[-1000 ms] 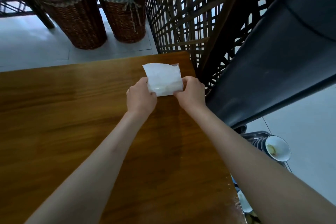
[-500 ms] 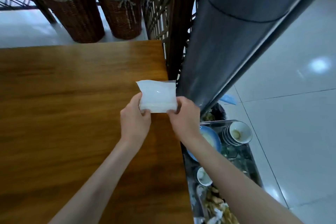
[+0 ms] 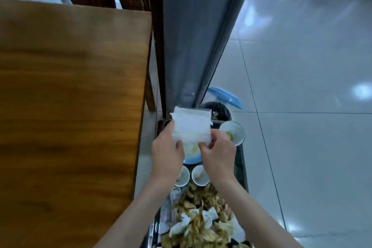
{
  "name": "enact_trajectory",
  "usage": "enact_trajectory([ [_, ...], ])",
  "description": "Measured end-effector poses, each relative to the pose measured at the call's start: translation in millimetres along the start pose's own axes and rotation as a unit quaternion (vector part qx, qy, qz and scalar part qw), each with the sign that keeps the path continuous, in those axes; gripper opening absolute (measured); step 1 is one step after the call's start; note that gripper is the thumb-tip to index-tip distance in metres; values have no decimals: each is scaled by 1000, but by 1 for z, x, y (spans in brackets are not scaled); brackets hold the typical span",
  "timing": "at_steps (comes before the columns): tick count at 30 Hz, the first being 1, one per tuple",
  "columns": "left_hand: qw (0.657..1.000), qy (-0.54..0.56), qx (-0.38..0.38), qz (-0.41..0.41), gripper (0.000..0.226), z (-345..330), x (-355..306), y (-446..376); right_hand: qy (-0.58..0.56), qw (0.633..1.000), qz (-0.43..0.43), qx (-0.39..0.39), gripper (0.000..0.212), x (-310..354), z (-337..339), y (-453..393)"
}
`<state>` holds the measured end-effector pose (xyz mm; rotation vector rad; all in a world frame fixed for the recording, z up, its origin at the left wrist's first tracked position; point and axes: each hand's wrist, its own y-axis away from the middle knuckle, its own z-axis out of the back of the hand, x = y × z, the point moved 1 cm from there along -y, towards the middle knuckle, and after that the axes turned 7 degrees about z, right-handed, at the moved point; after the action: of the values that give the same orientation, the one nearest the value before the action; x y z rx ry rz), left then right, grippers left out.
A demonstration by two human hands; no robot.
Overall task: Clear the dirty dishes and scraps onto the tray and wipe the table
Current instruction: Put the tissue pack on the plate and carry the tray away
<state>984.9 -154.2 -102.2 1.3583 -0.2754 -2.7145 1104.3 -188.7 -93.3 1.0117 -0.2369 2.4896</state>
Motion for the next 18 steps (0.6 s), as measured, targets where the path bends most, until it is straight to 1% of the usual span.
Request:
enact_trajectory([
  [4,995,-35,30,86,55,-43,25,-19,13,997,-44,55,21,-40,-22,-13],
  [6,992,-41,48,108,57,-59,39,-29,12,995,-54,83,22,-57,-38,-19],
  [11,986,-84,83,116,59,-87,73,-43,33,990,-72,114,21,-94,-72,-24],
  [15,981,-115,99,122,59,-103,87,-42,41,988,-94,120,21,-117,-88,-22],
  [18,978,-124,119,119,63,-111,95,-41,60,986,-100,121,19,-128,-95,-24],
])
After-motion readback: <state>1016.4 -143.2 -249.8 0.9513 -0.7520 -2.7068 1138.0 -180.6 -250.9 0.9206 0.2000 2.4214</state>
